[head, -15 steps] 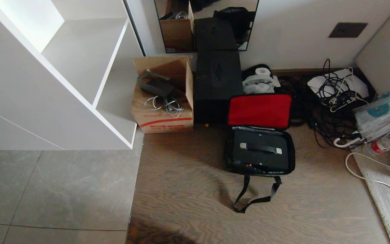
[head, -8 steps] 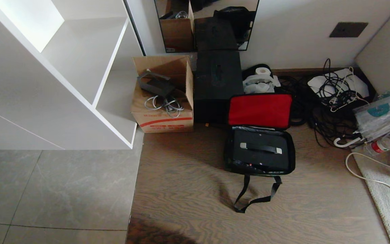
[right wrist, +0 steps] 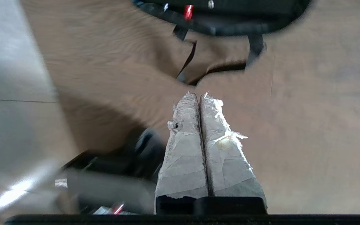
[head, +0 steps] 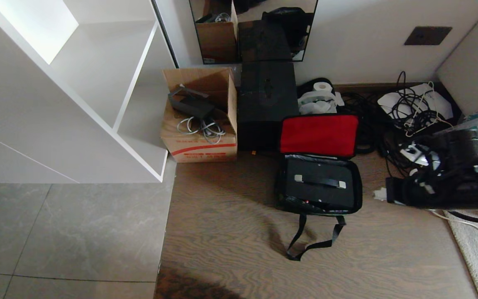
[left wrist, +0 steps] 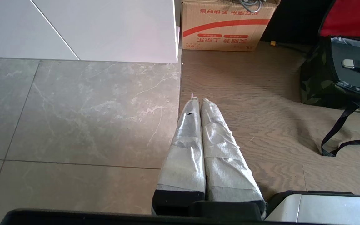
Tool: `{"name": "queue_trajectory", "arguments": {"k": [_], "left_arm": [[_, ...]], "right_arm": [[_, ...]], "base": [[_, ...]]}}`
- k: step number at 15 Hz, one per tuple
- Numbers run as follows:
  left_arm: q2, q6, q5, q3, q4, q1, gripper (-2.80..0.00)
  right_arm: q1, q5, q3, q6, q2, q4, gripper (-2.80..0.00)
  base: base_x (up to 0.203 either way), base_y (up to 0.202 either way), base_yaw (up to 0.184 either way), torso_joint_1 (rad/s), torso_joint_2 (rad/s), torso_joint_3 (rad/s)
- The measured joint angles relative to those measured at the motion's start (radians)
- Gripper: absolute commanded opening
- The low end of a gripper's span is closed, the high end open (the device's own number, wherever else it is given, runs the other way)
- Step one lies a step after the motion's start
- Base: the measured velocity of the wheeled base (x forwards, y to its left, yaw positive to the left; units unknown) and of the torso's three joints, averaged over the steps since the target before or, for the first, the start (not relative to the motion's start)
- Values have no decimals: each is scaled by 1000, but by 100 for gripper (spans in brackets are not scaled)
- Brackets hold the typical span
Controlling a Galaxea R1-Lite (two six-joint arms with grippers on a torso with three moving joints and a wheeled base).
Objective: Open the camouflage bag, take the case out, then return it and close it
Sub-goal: Grip the handle
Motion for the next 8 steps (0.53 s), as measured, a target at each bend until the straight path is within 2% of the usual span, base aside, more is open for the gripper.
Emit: {"name": "queue_trajectory", "arguments": {"k": [1, 3, 5, 6, 8], "left_arm": [[0, 0, 0, 0, 0, 0, -280], [0, 1, 0, 0, 0, 0, -280], [0, 0, 0, 0, 0, 0, -280], [0, 1, 0, 0, 0, 0, -280], [0, 0, 0, 0, 0, 0, -280]], "right_arm": [[12, -21, -48, -33, 97, -59, -280], [36, -99, -169, -168, 257, -127, -280], [64, -248, -230, -353, 375, -157, -280], [77, -309, -254, -418, 419, -173, -280], [104, -341, -291, -453, 484, -205, -280]], "base": [[0, 0, 0, 0, 0, 0], [0, 0, 0, 0, 0, 0], [0, 0, 0, 0, 0, 0], [0, 0, 0, 0, 0, 0], [0, 0, 0, 0, 0, 0]]}}
